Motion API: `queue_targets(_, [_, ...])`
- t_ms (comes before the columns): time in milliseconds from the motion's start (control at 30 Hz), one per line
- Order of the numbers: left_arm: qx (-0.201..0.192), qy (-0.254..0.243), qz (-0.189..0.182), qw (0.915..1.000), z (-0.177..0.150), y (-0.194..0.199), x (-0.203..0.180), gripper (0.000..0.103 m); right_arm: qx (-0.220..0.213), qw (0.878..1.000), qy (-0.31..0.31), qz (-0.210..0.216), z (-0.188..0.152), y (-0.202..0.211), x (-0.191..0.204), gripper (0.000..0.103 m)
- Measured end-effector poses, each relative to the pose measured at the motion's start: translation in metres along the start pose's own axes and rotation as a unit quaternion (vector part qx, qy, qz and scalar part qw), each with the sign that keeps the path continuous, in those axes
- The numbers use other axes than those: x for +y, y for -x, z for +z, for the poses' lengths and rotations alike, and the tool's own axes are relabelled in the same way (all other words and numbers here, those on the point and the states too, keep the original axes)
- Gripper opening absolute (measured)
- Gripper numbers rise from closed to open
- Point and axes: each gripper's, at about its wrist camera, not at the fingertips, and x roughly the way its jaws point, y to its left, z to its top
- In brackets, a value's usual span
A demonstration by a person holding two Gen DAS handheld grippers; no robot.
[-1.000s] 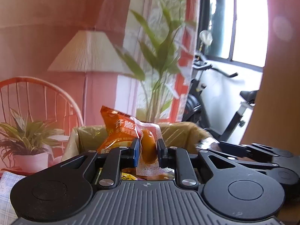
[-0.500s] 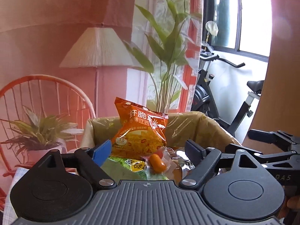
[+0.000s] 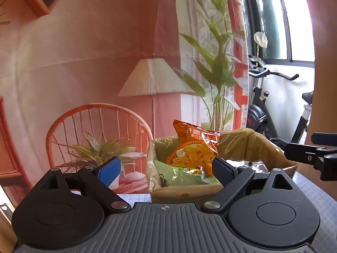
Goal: Organize snacks
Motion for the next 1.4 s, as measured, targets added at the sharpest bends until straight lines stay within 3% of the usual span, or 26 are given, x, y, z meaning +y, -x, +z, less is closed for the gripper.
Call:
queue_targets(267, [-0.015, 0.031, -0.007, 0.9994, 0.001, 0.046, 0.015, 0.095, -0.002, 1.000, -0.001, -0.004, 0.004, 0.040, 0.030, 0.103])
queue_targets(933, [-0.025, 0.022, 0.005, 0.9994, 0.005, 0.165, 0.020, 0.095, -0.024, 0.999, -0.019, -0.027, 0.009, 0.149, 0.069, 0.103])
queue_targets(1400, [-0.037, 0.033, 0.006, 0.9988, 0.007, 0.190, 0.024, 0.095, -0.040, 0.998, -0.021, -0.034, 0.012, 0.185, 0.077, 0.103])
